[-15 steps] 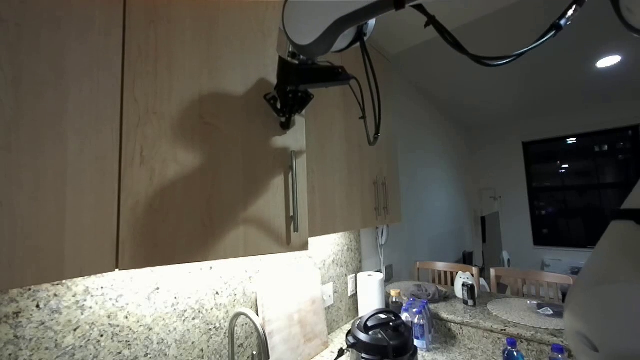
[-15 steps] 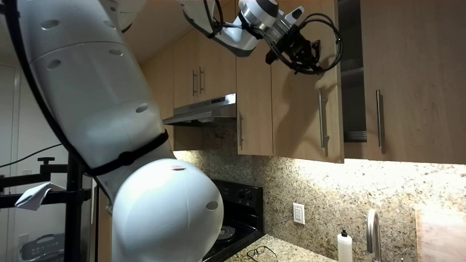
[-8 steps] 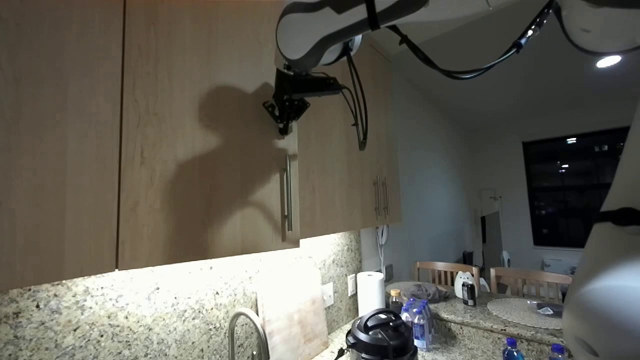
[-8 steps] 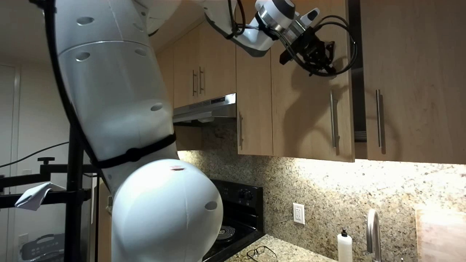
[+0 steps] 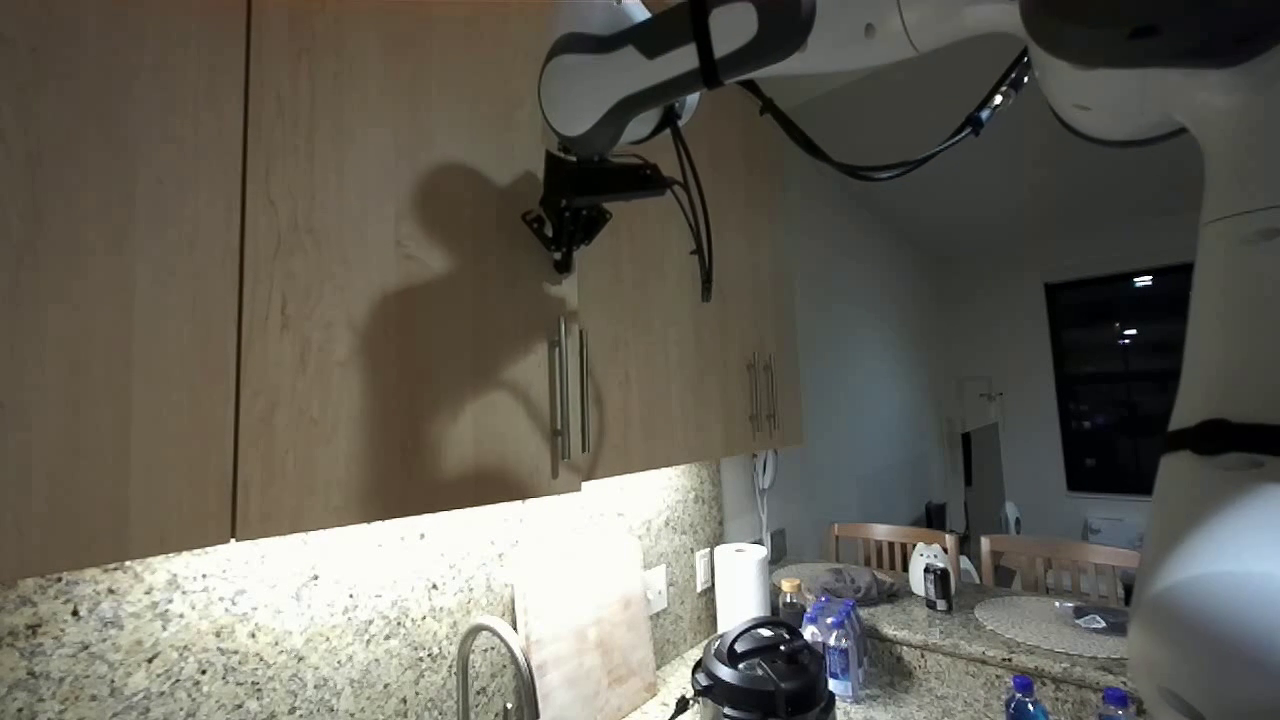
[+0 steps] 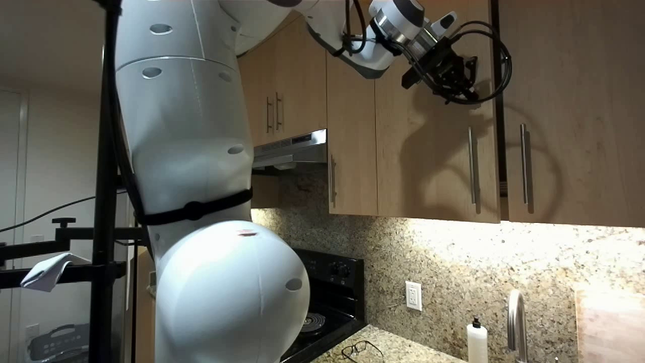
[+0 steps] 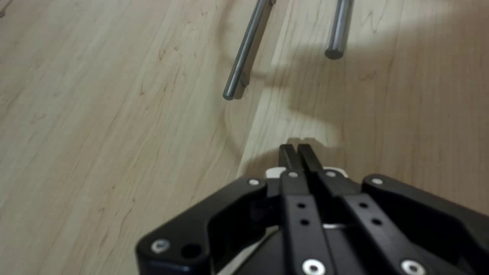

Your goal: Close the cabinet door

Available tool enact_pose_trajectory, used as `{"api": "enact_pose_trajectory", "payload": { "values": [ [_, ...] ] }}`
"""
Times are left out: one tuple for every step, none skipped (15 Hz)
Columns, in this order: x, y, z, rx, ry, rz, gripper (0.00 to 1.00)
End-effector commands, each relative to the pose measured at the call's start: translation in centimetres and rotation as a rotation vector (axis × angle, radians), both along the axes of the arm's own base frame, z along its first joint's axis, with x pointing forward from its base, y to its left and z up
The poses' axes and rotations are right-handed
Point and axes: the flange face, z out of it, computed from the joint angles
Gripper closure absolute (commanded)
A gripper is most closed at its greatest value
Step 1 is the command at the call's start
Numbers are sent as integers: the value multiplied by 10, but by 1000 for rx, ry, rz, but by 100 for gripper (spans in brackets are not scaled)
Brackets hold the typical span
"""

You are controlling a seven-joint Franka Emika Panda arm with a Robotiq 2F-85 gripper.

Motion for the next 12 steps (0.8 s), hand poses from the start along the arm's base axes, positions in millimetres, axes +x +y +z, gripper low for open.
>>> {"api": "enact_pose_trajectory", "payload": {
  "values": [
    [18,0,7,-1,9,-30,93],
    [22,0,8,0,14,-30,93],
    [25,0,9,2,18,-29,93],
    [29,1,9,5,24,-28,93],
    [32,1,10,8,30,-28,93],
    [35,2,10,9,36,-28,93],
    [38,2,10,12,40,-28,93],
    [39,2,11,15,46,-24,93],
    [39,2,9,18,53,-23,93],
    [36,3,8,19,70,-15,93],
    [31,5,6,20,93,-4,93],
    [26,6,1,22,122,5,93]
  ]
}}
